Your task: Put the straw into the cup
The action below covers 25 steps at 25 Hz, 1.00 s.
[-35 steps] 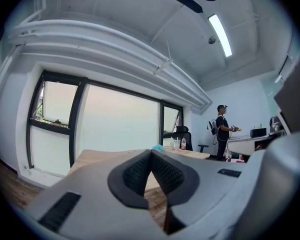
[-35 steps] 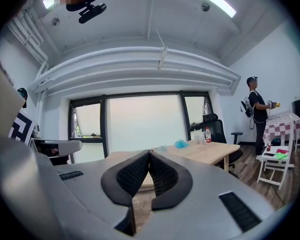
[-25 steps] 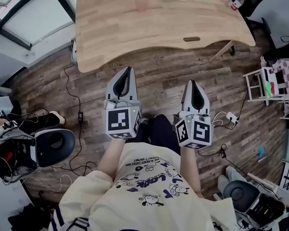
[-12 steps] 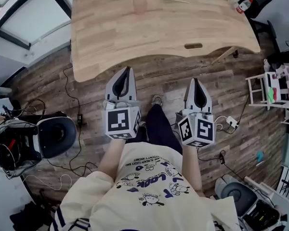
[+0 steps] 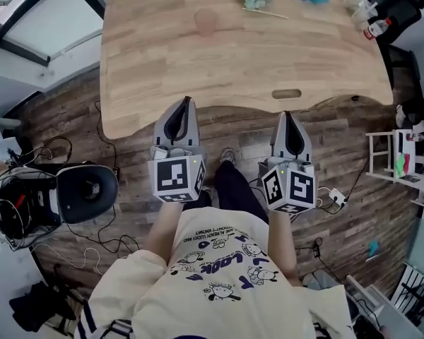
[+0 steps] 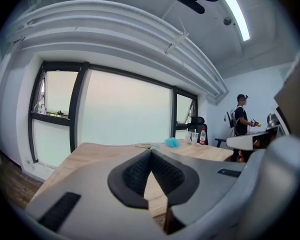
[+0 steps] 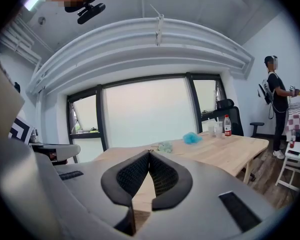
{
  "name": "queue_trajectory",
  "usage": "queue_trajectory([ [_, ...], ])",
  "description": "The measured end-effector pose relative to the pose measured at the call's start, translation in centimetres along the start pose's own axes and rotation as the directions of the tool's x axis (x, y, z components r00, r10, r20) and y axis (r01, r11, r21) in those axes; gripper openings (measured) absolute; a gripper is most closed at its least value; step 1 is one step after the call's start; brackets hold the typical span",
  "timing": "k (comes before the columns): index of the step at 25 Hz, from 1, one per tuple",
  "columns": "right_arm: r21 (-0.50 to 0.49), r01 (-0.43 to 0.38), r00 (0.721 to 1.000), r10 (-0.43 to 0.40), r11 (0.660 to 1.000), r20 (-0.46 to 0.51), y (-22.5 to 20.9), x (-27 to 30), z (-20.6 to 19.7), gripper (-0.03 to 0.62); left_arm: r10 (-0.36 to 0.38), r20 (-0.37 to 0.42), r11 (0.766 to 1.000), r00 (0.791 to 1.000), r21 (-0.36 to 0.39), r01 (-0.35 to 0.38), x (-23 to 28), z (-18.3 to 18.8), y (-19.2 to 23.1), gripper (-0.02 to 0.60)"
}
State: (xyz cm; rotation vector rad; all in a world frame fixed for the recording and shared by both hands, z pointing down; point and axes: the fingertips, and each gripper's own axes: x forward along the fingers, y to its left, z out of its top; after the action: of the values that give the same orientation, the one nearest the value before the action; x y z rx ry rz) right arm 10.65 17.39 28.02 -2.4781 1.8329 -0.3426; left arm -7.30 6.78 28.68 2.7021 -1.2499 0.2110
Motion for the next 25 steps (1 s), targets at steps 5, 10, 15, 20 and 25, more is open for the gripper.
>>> queue_trajectory([
  [5, -0.006, -0.052, 0.999, 0.052, 0.999, -0.011, -1.2, 4.3, 0.7, 0.023, 0.054, -0.004, 0.999, 0.999, -0.004, -0.054, 3.3, 0.5, 0.5, 0.028],
  [10, 0.001, -0.089, 0.996, 0.089, 0.996, -0.025, -2.6, 7.9, 0.9, 0.023, 0.091, -0.011, 0.996, 0.996, -0.003, -0.091, 6.2, 0.8, 0.4, 0.028],
  [15, 0.015, -0.114, 0.992, 0.114, 0.993, -0.047, -3.5, 10.3, 0.6, 0.023, 0.103, -0.033, 0.995, 0.994, -0.001, -0.103, 8.4, 0.6, -0.2, 0.028],
  [20, 0.023, -0.135, 0.989, 0.136, 0.991, -0.052, -3.2, 11.7, 0.7, 0.023, 0.111, -0.033, 0.994, 0.993, -0.002, -0.111, 9.3, 1.0, -0.5, 0.028],
  [25, 0.024, -0.126, 0.991, 0.127, 0.992, -0.052, -3.3, 12.4, 0.8, 0.023, 0.12, -0.045, 0.993, 0.992, -0.001, -0.12, 9.7, 0.7, 0.3, 0.028],
])
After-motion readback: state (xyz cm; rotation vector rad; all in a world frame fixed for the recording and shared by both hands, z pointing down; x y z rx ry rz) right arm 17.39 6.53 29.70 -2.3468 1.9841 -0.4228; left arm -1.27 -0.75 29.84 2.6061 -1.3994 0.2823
